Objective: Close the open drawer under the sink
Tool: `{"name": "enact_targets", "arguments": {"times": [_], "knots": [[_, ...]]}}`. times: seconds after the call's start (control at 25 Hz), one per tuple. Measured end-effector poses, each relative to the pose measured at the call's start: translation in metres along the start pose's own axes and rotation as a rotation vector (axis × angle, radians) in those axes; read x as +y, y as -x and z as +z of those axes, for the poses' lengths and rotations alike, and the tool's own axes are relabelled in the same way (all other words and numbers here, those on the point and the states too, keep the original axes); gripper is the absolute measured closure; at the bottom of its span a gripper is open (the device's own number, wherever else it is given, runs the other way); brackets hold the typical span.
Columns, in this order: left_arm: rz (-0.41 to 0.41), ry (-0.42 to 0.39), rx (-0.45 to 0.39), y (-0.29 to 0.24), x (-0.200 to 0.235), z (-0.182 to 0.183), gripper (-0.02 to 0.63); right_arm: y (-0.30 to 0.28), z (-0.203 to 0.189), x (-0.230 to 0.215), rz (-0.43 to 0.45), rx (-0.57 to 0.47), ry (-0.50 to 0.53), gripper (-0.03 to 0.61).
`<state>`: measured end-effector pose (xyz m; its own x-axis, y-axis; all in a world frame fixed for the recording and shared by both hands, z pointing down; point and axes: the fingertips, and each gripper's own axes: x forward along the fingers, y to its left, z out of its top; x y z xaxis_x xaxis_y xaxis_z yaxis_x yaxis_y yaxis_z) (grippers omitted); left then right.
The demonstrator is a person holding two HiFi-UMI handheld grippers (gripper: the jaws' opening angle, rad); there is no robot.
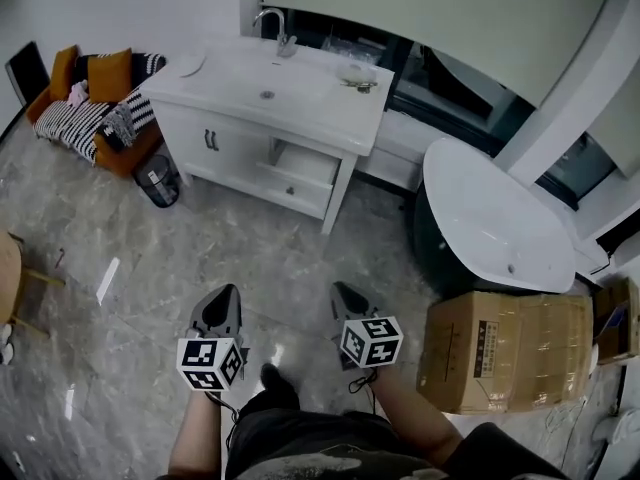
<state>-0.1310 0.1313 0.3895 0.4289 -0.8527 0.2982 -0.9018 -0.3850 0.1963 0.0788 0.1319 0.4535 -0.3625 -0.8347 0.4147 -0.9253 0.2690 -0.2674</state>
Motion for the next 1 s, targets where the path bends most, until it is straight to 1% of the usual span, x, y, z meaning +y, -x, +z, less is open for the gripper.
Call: {"name": "enact_targets", "arguments": {"times": [0.12, 0.28, 0.4, 0.52, 0.76, 0.88, 1.0], "knots": [[-0.034, 0.026, 0.026, -0.009, 0.023, -0.002, 0.598, -0.024, 0.001, 0.004, -0.047, 0.008, -0.019, 0.543], [-0.088, 0.000, 0.067, -0.025, 0.046, -0.009, 0.598, -0.051, -0.004, 0.010, -0.090, 0.020, -0.031, 0.543], [-0.091, 0.019, 0.093, -0.034, 0.060, -0.016, 0.598, -0.063, -0.011, 0.012, -0.108, 0.051, -0.042, 0.543], [-0.091, 0.047, 0.099, -0.042, 0.069, -0.017, 0.598, -0.073, -0.011, 0.012, -0.111, 0.068, -0.038, 0.543], [-0.086, 0.037, 0.119, -0.073, 0.083, -0.017, 0.598, -0.116, -0.004, 0.002, -0.096, 0.071, -0.035, 0.543], [-0.085, 0.013, 0.129, -0.098, 0.086, -0.010, 0.598, -0.146, 0.001, -0.006, -0.091, 0.072, -0.056, 0.543], [-0.093, -0.022, 0.140, -0.127, 0.093, 0.002, 0.598, -0.181, 0.015, -0.015, -0.085, 0.072, -0.053, 0.543]]}}
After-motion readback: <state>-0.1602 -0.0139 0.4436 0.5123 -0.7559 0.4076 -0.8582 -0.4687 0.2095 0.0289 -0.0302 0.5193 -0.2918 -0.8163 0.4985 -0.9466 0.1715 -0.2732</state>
